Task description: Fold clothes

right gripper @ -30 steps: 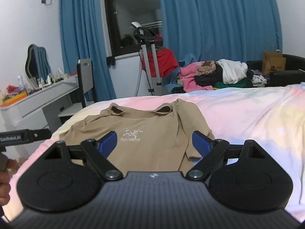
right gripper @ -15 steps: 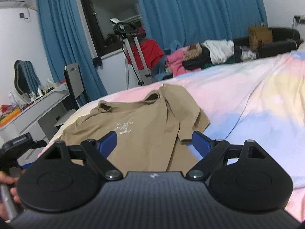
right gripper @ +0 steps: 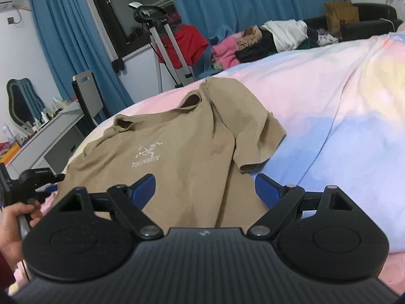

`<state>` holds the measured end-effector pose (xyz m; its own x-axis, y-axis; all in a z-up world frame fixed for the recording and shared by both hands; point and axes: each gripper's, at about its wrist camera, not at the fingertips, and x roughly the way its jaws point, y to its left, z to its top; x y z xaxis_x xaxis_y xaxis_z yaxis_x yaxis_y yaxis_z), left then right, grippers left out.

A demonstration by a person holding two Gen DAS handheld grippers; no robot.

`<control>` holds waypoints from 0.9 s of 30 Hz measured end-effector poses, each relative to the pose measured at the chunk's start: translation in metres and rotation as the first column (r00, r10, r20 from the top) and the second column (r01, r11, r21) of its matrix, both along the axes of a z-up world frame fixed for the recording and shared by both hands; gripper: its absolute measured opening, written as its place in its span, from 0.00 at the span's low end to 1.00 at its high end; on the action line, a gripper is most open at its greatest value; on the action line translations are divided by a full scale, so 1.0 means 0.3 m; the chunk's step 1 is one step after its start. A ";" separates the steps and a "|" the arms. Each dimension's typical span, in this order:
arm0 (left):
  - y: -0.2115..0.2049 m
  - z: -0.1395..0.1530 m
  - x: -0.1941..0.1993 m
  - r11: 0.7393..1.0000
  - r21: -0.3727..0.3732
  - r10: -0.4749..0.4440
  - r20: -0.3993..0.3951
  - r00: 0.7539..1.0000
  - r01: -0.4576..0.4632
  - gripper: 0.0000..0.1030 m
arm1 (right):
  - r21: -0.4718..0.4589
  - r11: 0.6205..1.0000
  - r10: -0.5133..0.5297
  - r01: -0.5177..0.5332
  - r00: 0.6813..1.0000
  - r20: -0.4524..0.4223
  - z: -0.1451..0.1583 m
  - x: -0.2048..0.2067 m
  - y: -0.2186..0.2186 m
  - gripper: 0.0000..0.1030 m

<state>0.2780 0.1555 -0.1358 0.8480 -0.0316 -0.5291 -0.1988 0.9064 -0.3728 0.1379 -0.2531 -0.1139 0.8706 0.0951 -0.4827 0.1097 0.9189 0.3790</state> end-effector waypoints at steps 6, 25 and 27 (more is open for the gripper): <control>0.038 0.088 0.038 1.000 0.025 -0.012 0.018 1.000 0.012 0.01 | 0.004 1.000 -0.003 0.004 1.000 -0.018 -0.001 -0.004 0.000 0.85; 0.120 0.232 0.187 0.951 0.251 0.197 -0.049 0.979 -0.178 0.33 | 0.005 0.999 -0.034 0.035 0.999 -0.033 -0.014 0.007 -0.017 0.85; 0.153 0.208 0.123 0.969 0.156 0.206 -0.066 0.976 -0.193 0.37 | 0.010 0.999 -0.033 0.033 0.999 -0.031 -0.012 0.005 -0.015 0.85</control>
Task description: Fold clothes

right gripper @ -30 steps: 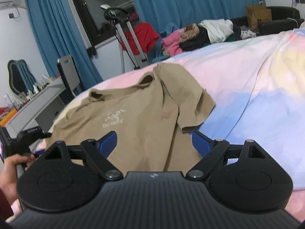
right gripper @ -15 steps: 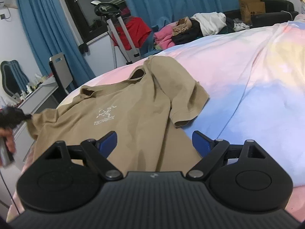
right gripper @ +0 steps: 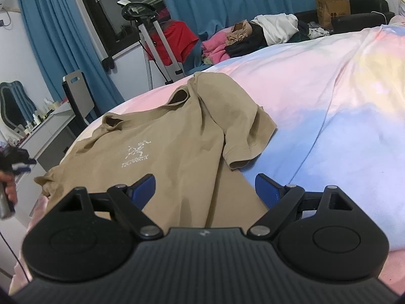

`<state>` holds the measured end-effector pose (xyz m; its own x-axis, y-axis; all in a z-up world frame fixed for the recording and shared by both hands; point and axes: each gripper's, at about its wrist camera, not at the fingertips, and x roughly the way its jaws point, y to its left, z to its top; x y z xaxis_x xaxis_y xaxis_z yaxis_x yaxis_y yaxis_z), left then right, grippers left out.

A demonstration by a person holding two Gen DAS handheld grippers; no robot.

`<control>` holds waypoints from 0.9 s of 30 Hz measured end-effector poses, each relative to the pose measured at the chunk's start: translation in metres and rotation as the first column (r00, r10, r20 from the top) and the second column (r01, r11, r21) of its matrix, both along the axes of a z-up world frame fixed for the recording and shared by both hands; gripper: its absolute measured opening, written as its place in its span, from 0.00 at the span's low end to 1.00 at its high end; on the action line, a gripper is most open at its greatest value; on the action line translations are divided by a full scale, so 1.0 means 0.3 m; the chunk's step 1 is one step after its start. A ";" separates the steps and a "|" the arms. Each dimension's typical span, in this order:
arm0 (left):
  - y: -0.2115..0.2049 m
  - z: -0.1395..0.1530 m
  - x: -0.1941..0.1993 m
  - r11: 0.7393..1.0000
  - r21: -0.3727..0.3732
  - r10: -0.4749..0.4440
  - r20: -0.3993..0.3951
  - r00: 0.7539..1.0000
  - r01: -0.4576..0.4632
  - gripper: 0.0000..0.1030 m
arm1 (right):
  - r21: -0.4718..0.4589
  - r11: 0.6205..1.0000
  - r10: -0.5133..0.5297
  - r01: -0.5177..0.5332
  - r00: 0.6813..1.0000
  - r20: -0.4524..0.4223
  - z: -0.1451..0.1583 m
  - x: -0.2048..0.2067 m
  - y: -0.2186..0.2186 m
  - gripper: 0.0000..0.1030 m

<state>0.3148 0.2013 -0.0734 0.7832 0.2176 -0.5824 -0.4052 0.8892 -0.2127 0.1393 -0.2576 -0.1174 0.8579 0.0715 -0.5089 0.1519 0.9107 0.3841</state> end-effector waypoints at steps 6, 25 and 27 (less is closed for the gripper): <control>0.032 -0.126 -0.124 0.914 -0.406 -0.047 -0.065 0.997 0.017 0.47 | 0.003 1.000 0.006 -0.006 1.000 0.004 0.007 -0.008 0.006 0.85; -0.093 -0.056 -0.049 0.996 -0.064 -0.068 -0.125 0.990 0.060 0.04 | 0.003 1.000 -0.010 0.011 1.000 -0.003 0.005 -0.005 -0.009 0.85; -0.132 -0.085 -0.034 0.995 0.033 -0.087 -0.155 0.984 0.093 0.04 | 0.001 1.000 -0.015 0.015 1.000 0.000 0.005 -0.004 -0.011 0.85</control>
<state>0.3048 0.1617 -0.0989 0.7030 0.1753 -0.6892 -0.3479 0.9300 -0.1182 0.1381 -0.2609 -0.1157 0.8588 0.0589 -0.5089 0.1660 0.9077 0.3854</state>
